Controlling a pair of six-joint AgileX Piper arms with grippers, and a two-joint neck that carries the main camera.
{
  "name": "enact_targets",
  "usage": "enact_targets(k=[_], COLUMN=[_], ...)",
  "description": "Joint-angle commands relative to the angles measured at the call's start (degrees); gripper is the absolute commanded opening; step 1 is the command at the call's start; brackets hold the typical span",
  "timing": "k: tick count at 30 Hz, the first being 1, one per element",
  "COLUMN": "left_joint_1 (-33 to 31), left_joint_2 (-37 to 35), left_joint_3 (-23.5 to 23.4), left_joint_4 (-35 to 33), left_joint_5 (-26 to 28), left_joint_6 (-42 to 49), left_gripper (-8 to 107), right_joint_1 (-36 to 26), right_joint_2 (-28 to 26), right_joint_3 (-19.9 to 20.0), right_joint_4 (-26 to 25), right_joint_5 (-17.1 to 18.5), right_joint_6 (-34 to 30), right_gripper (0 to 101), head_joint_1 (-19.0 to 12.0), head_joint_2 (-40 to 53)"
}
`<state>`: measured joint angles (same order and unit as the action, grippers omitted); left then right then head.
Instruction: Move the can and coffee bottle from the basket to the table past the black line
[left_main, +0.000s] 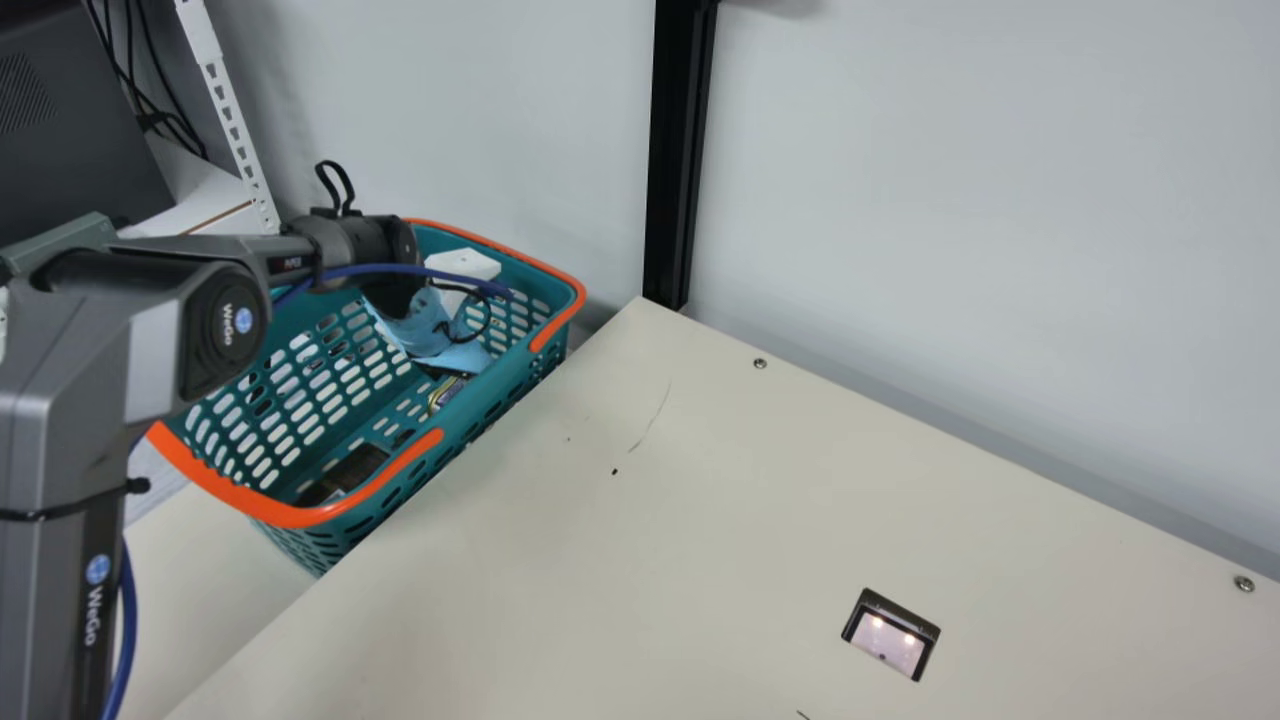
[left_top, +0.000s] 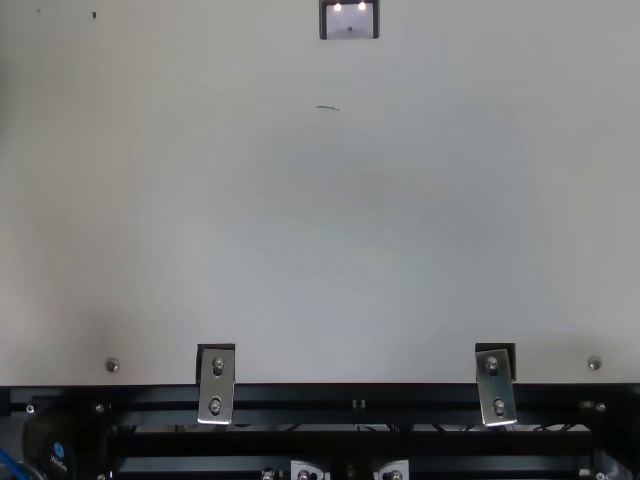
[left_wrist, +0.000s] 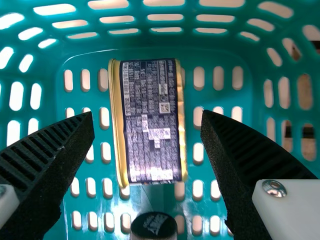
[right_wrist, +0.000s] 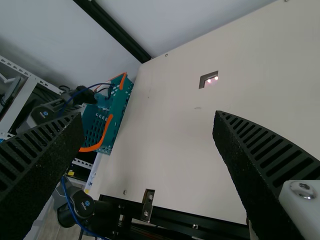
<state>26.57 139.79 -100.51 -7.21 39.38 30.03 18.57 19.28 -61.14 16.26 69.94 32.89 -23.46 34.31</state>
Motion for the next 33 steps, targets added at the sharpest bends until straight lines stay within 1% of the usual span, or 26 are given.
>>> enact_targets(k=[1,8,9,10,12,16,19,23,26,33], left_joint_1=[-0.18,-0.43,-0.44,-0.46,-0.48,-0.44,-0.24,0.45,1.30,3.35], left_joint_2=[1.73,5.71,6.03,6.37,6.69,6.21,4.26,-0.59,-5.53,-19.86], left_joint_3=[-2.17,-6.53,-6.81,-7.22,-7.49,-6.53,-4.06,1.75,7.12,19.08], left_joint_4=[0.32,1.24,1.22,1.18,0.99,0.57,0.47,0.03,-1.30,-8.86], left_joint_5=[0.56,1.82,1.83,1.91,1.85,0.86,-0.93,-4.77,-8.00,-12.94], left_joint_6=[-0.63,-2.52,-2.64,-2.78,-2.93,-2.76,-2.17,-0.23,1.92,8.66], left_gripper=[90,90,75,48,10,10,10,10,10,10], right_joint_1=[0.00,0.00,0.00,0.00,0.00,0.00,0.00,0.00,0.00,0.00], right_joint_2=[0.00,0.00,0.00,0.00,0.00,0.00,0.00,0.00,0.00,0.00], right_joint_3=[0.00,0.00,0.00,0.00,0.00,0.00,0.00,0.00,0.00,0.00], right_joint_4=[0.00,0.00,0.00,0.00,0.00,0.00,0.00,0.00,0.00,0.00], right_joint_5=[0.00,0.00,0.00,0.00,0.00,0.00,0.00,0.00,0.00,0.00], right_joint_6=[0.00,0.00,0.00,0.00,0.00,0.00,0.00,0.00,0.00,0.00], right_gripper=[101,101,101,101,101,101,101,101,101,101], head_joint_1=[-1.53,-1.53,-1.53,-1.53,-1.53,-1.53,-1.53,-1.53,-1.53,-1.53], head_joint_2=[0.70,0.70,0.70,0.70,0.70,0.70,0.70,0.70,0.70,0.70])
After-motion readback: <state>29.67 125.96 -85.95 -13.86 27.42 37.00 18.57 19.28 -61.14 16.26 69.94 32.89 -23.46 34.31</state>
